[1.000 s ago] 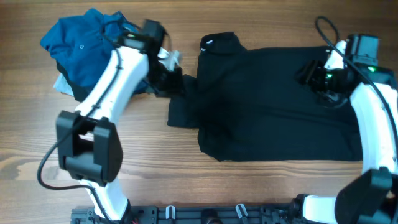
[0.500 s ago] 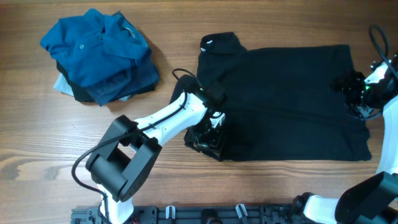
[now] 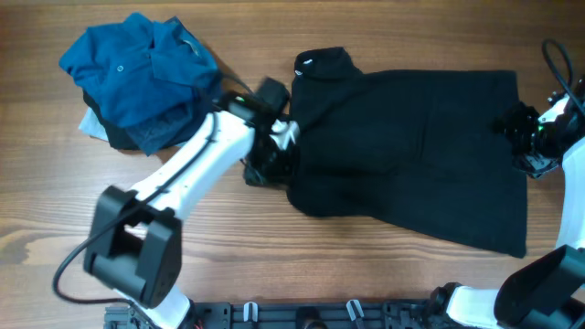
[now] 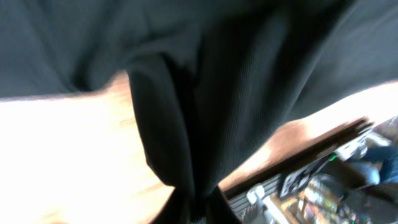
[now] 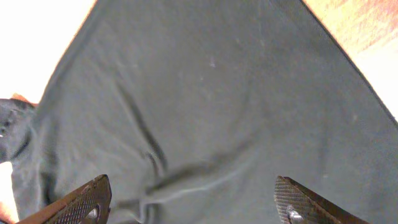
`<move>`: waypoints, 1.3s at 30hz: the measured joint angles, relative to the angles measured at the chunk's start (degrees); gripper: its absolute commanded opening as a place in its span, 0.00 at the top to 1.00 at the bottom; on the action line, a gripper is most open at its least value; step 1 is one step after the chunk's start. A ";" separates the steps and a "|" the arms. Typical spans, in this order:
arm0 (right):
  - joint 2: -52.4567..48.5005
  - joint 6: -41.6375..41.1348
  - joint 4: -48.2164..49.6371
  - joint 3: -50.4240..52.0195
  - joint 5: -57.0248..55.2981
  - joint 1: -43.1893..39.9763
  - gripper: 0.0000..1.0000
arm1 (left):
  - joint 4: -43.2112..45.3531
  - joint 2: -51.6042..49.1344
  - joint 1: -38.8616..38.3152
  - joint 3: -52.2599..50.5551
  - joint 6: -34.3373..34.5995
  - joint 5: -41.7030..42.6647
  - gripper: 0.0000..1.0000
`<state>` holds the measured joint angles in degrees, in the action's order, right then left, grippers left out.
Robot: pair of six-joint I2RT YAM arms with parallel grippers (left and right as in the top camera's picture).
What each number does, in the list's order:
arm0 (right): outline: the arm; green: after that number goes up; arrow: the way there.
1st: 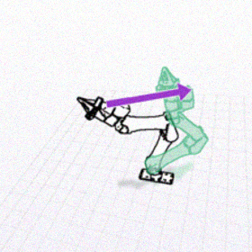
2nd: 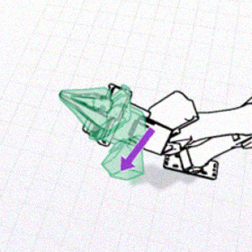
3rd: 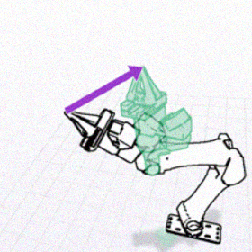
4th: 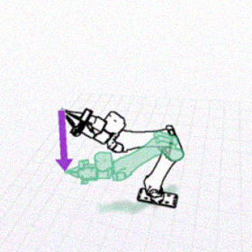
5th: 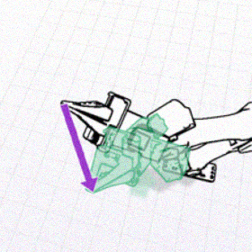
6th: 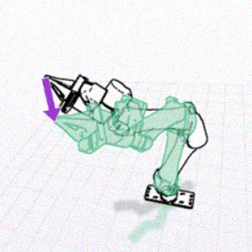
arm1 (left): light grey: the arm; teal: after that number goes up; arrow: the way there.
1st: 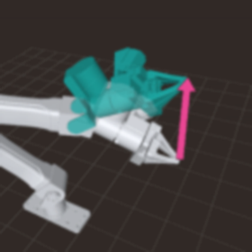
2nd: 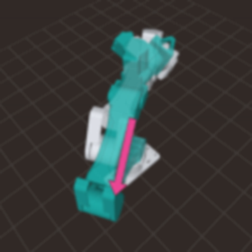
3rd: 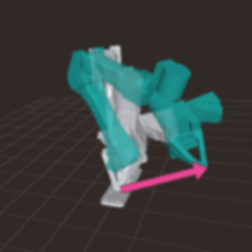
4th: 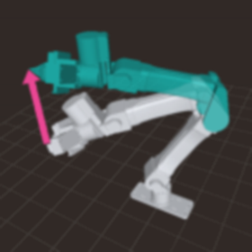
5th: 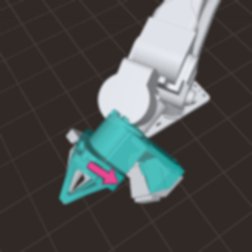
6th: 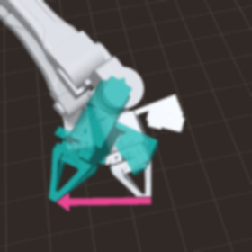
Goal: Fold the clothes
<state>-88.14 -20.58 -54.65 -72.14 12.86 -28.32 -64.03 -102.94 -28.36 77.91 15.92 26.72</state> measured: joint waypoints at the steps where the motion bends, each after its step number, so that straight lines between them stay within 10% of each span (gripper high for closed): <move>1: -0.33 0.00 -0.50 0.00 -0.07 0.00 0.12 | 1.25 0.48 0.98 0.22 -0.09 0.00 0.88; 13: -7.39 -0.42 -1.01 8.41 -2.03 -10.93 0.08 | 10.40 -0.52 1.86 0.33 -0.13 -8.96 0.87; 22: -10.25 -2.86 3.63 17.57 -5.81 -27.71 0.14 | 10.29 -0.52 1.86 0.33 -0.13 -10.21 0.52; 27: -10.25 -4.85 4.37 19.96 -8.11 -27.85 0.43 | 10.34 -0.52 1.86 0.33 -0.13 -10.32 0.44; 29: -10.25 -5.35 4.35 20.02 -8.48 -27.85 0.78 | 10.34 -0.52 1.86 0.33 -0.13 -10.40 0.42; 31: -10.25 -5.46 4.31 20.06 -8.48 -27.85 0.89 | 10.38 -0.52 1.86 0.33 -0.13 -10.40 0.40; 39: -10.19 -1.92 -4.09 11.98 -2.75 -27.85 0.93 | 10.19 -0.52 1.86 0.33 -0.15 -10.43 0.41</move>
<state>-98.32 -22.50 -58.74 -60.16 10.11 -56.16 -53.84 -103.46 -26.50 78.24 15.77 16.29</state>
